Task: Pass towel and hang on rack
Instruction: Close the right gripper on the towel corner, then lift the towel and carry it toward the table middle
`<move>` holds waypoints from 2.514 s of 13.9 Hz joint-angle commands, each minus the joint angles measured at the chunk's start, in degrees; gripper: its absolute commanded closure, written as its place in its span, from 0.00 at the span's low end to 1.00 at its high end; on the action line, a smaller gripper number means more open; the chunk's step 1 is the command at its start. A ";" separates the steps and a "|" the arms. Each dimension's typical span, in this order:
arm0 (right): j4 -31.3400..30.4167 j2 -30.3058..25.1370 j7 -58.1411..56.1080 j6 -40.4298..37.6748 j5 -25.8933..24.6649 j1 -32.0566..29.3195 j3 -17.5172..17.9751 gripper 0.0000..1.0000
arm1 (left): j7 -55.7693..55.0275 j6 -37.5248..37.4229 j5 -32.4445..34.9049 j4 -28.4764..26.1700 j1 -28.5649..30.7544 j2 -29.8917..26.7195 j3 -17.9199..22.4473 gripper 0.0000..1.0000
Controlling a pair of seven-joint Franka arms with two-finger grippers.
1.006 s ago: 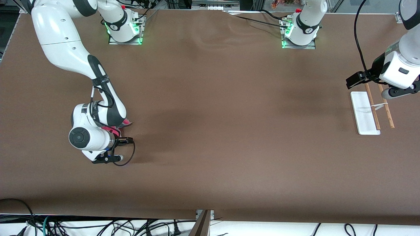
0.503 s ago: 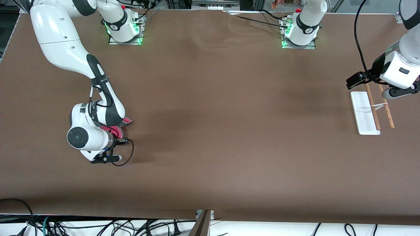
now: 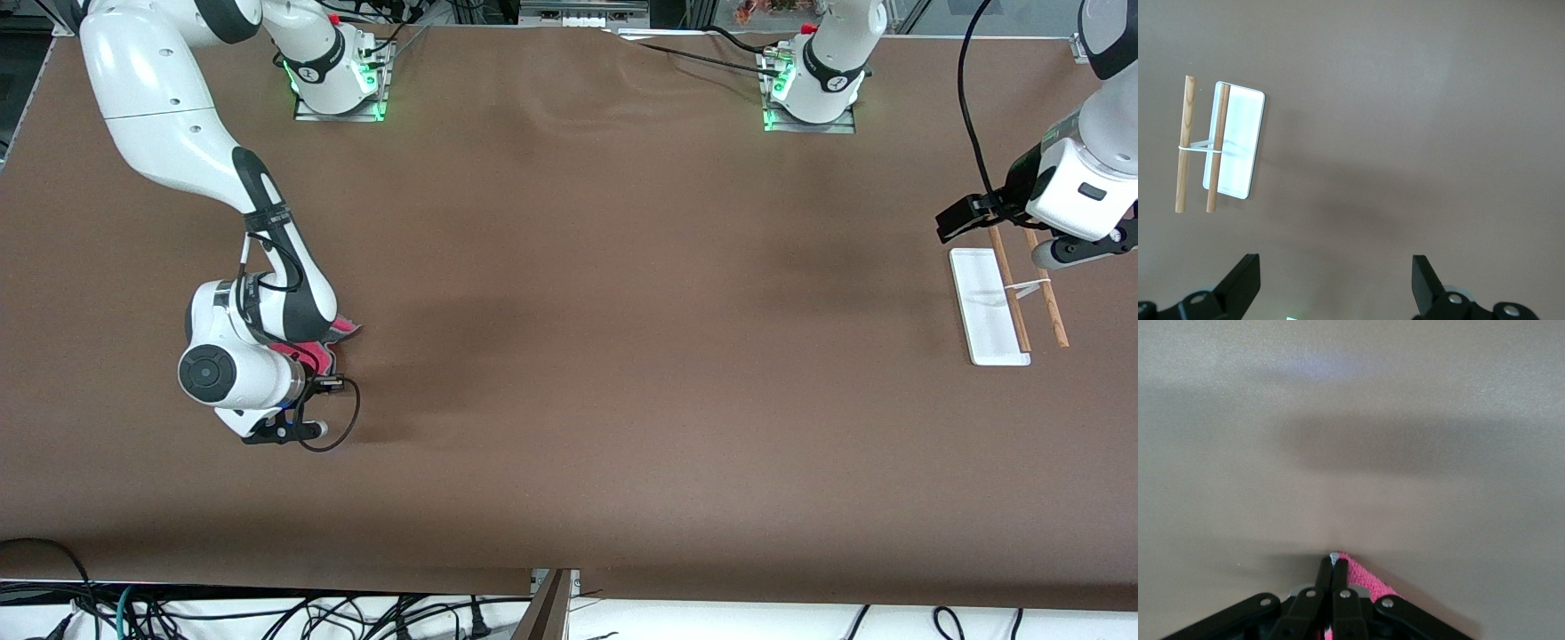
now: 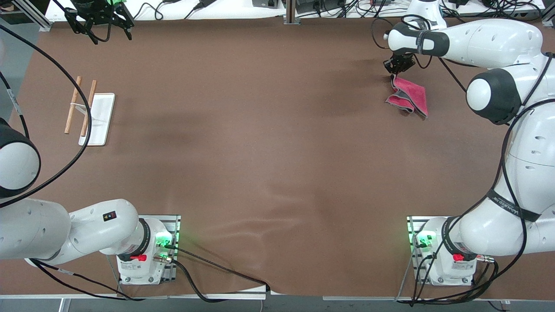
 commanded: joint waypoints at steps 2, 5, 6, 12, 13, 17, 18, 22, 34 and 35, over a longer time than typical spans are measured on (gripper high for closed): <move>-0.27 -3.35 0.23 -1.97 -0.18 -0.11 0.58 1.00 | 0.73 -0.06 -1.37 0.07 0.14 -0.90 -0.13 0.00; -0.27 -4.93 0.31 -2.85 0.00 0.06 0.75 1.00 | 0.64 -0.23 -2.15 0.16 0.22 -1.08 -0.22 0.00; -0.18 -6.07 0.40 -3.38 0.09 0.41 0.93 1.00 | 0.46 -0.23 -2.25 0.68 0.14 -1.08 -0.39 0.00; 3.48 -10.65 3.02 -7.05 0.70 1.73 6.28 1.00 | 0.99 -0.23 -2.25 0.86 0.05 -0.90 -0.40 0.00; 6.90 -10.65 6.26 -10.90 0.62 2.69 6.90 1.00 | 0.99 -0.23 -2.25 0.95 0.05 -0.90 -0.40 0.00; 13.79 -10.56 16.73 -16.91 0.61 8.31 7.52 1.00 | 0.99 -0.23 -2.25 1.12 -0.04 -0.99 -0.57 0.00; 13.88 -10.74 19.45 -16.92 0.62 9.63 7.87 1.00 | 0.82 -0.23 -2.25 1.65 -0.04 -0.90 -1.09 0.00; 17.65 -12.41 29.56 -19.02 0.62 14.38 7.96 1.00 | 0.81 -0.23 -2.25 2.00 -0.04 -0.90 -1.45 0.00; 22.23 -14.43 47.59 -18.07 0.44 28.26 7.61 1.00 | 1.08 -0.23 -2.25 2.00 0.49 -0.73 -1.10 0.00; 22.23 -14.08 48.99 -16.93 0.44 28.80 7.61 1.00 | 1.08 -0.23 -2.25 2.00 0.49 -0.73 -1.10 0.00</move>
